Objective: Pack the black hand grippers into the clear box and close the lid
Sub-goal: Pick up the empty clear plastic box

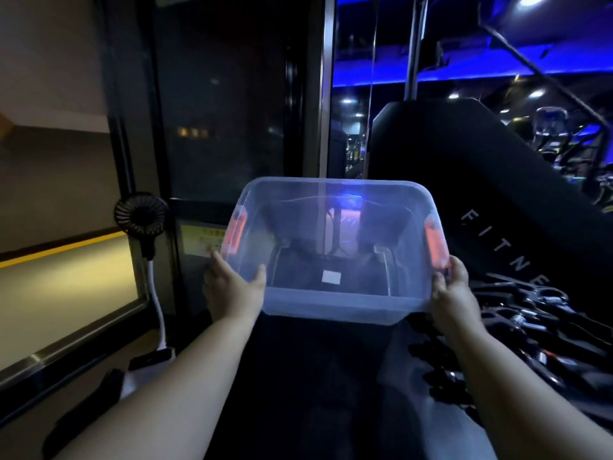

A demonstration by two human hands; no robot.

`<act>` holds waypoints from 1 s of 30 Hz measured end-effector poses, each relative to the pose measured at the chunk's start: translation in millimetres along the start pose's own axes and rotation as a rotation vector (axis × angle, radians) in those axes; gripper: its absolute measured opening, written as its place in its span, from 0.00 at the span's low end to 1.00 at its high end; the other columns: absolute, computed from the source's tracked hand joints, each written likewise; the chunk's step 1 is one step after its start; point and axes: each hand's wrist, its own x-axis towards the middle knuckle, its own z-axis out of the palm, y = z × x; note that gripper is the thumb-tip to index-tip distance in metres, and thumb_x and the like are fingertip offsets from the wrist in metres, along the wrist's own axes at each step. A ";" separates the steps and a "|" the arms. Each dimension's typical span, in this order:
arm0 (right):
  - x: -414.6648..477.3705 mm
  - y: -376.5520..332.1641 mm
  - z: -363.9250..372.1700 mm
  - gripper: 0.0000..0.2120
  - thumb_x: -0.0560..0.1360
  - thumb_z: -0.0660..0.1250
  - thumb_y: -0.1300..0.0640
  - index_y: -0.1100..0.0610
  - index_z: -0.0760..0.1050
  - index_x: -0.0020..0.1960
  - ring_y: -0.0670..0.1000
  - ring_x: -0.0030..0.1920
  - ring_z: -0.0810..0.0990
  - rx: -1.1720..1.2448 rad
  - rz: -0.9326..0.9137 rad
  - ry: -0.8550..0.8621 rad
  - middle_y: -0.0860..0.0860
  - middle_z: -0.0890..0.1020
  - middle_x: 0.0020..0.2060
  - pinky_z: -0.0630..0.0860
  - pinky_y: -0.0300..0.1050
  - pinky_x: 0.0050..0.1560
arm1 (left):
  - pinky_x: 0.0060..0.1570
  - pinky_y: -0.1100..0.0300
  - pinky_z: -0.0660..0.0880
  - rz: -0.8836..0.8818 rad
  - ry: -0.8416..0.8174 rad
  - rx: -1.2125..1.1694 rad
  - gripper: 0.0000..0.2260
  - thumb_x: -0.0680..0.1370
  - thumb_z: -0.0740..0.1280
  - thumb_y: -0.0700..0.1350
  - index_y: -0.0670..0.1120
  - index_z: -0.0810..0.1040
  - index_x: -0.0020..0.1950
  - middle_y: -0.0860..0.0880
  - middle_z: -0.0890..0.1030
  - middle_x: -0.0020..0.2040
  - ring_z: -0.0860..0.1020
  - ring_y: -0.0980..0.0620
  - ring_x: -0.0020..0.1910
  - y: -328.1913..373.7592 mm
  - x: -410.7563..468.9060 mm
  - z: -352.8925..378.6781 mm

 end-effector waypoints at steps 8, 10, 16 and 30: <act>-61.9 18.7 -5.6 0.25 0.82 0.54 0.54 0.43 0.53 0.77 0.55 0.45 0.75 0.111 0.039 0.016 0.53 0.76 0.65 0.69 0.46 0.46 | 0.64 0.46 0.69 -0.242 -0.188 -0.418 0.49 0.68 0.76 0.52 0.40 0.48 0.76 0.41 0.70 0.69 0.73 0.41 0.64 -38.5 -70.7 -21.8; -66.7 20.7 -8.1 0.25 0.82 0.55 0.54 0.41 0.54 0.76 0.56 0.44 0.77 0.124 0.036 0.010 0.51 0.77 0.63 0.74 0.48 0.48 | 0.55 0.47 0.76 -0.359 -0.292 -0.569 0.43 0.69 0.76 0.51 0.40 0.55 0.74 0.44 0.80 0.57 0.80 0.44 0.50 -39.3 -85.9 -17.5; -74.1 31.4 -10.1 0.26 0.82 0.55 0.55 0.38 0.52 0.76 0.59 0.45 0.80 0.115 0.064 0.023 0.48 0.76 0.62 0.77 0.54 0.49 | 0.28 0.64 0.71 -0.508 -0.574 -0.615 0.21 0.67 0.74 0.59 0.43 0.78 0.45 0.48 0.82 0.37 0.76 0.54 0.31 -40.8 -105.2 -8.3; -56.2 55.5 -10.1 0.27 0.82 0.54 0.55 0.35 0.51 0.75 0.49 0.35 0.75 0.049 0.094 0.017 0.48 0.77 0.51 0.70 0.42 0.35 | 0.28 0.63 0.78 -0.858 -0.902 -0.896 0.11 0.72 0.73 0.46 0.39 0.78 0.44 0.44 0.82 0.36 0.80 0.50 0.36 -12.3 -121.4 13.3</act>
